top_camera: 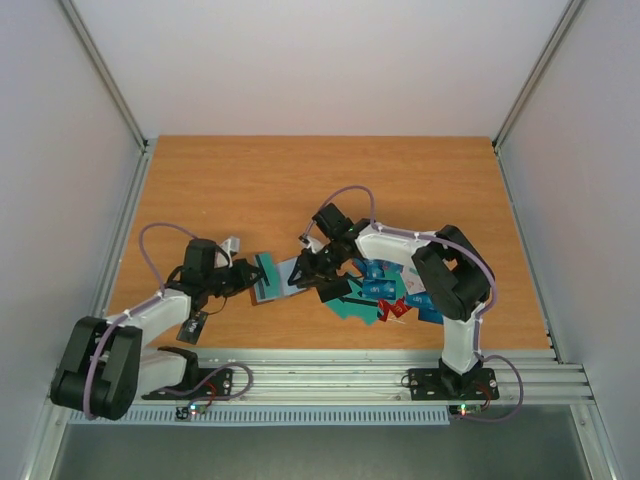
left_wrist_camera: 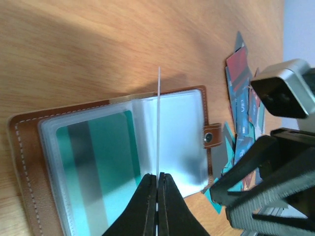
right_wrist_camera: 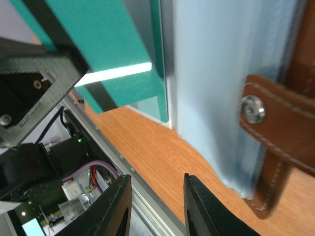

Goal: Put the credit cards into the card holder

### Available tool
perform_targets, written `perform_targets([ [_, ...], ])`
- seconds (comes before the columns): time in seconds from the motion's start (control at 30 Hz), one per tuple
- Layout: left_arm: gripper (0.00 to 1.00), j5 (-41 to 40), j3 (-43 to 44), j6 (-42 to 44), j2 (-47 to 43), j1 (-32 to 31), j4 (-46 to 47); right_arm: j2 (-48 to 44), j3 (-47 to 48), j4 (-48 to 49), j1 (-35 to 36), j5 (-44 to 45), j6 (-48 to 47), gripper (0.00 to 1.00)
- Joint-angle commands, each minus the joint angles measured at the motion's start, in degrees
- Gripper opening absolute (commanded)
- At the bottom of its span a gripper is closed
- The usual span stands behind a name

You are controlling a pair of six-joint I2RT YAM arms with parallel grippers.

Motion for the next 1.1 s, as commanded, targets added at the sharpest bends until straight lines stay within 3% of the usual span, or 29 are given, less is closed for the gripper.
perform_targets([
  [0.0,0.00,1.19,-0.03,0.05,-3.02,0.26,1.57,0.37,-0.42,1.18,-1.77,-0.21,0.53,0.31],
  [0.4,0.00,3.21,0.09,-1.54,4.15,0.10,5.43,2.20,-1.20,2.00,-4.37,-1.05,-0.28,0.29],
  [1.07,0.00,1.47,4.15,-0.36,9.86,-4.18,3.98,6.24,-6.29,8.02,-6.93,-7.13,-1.56,0.29],
])
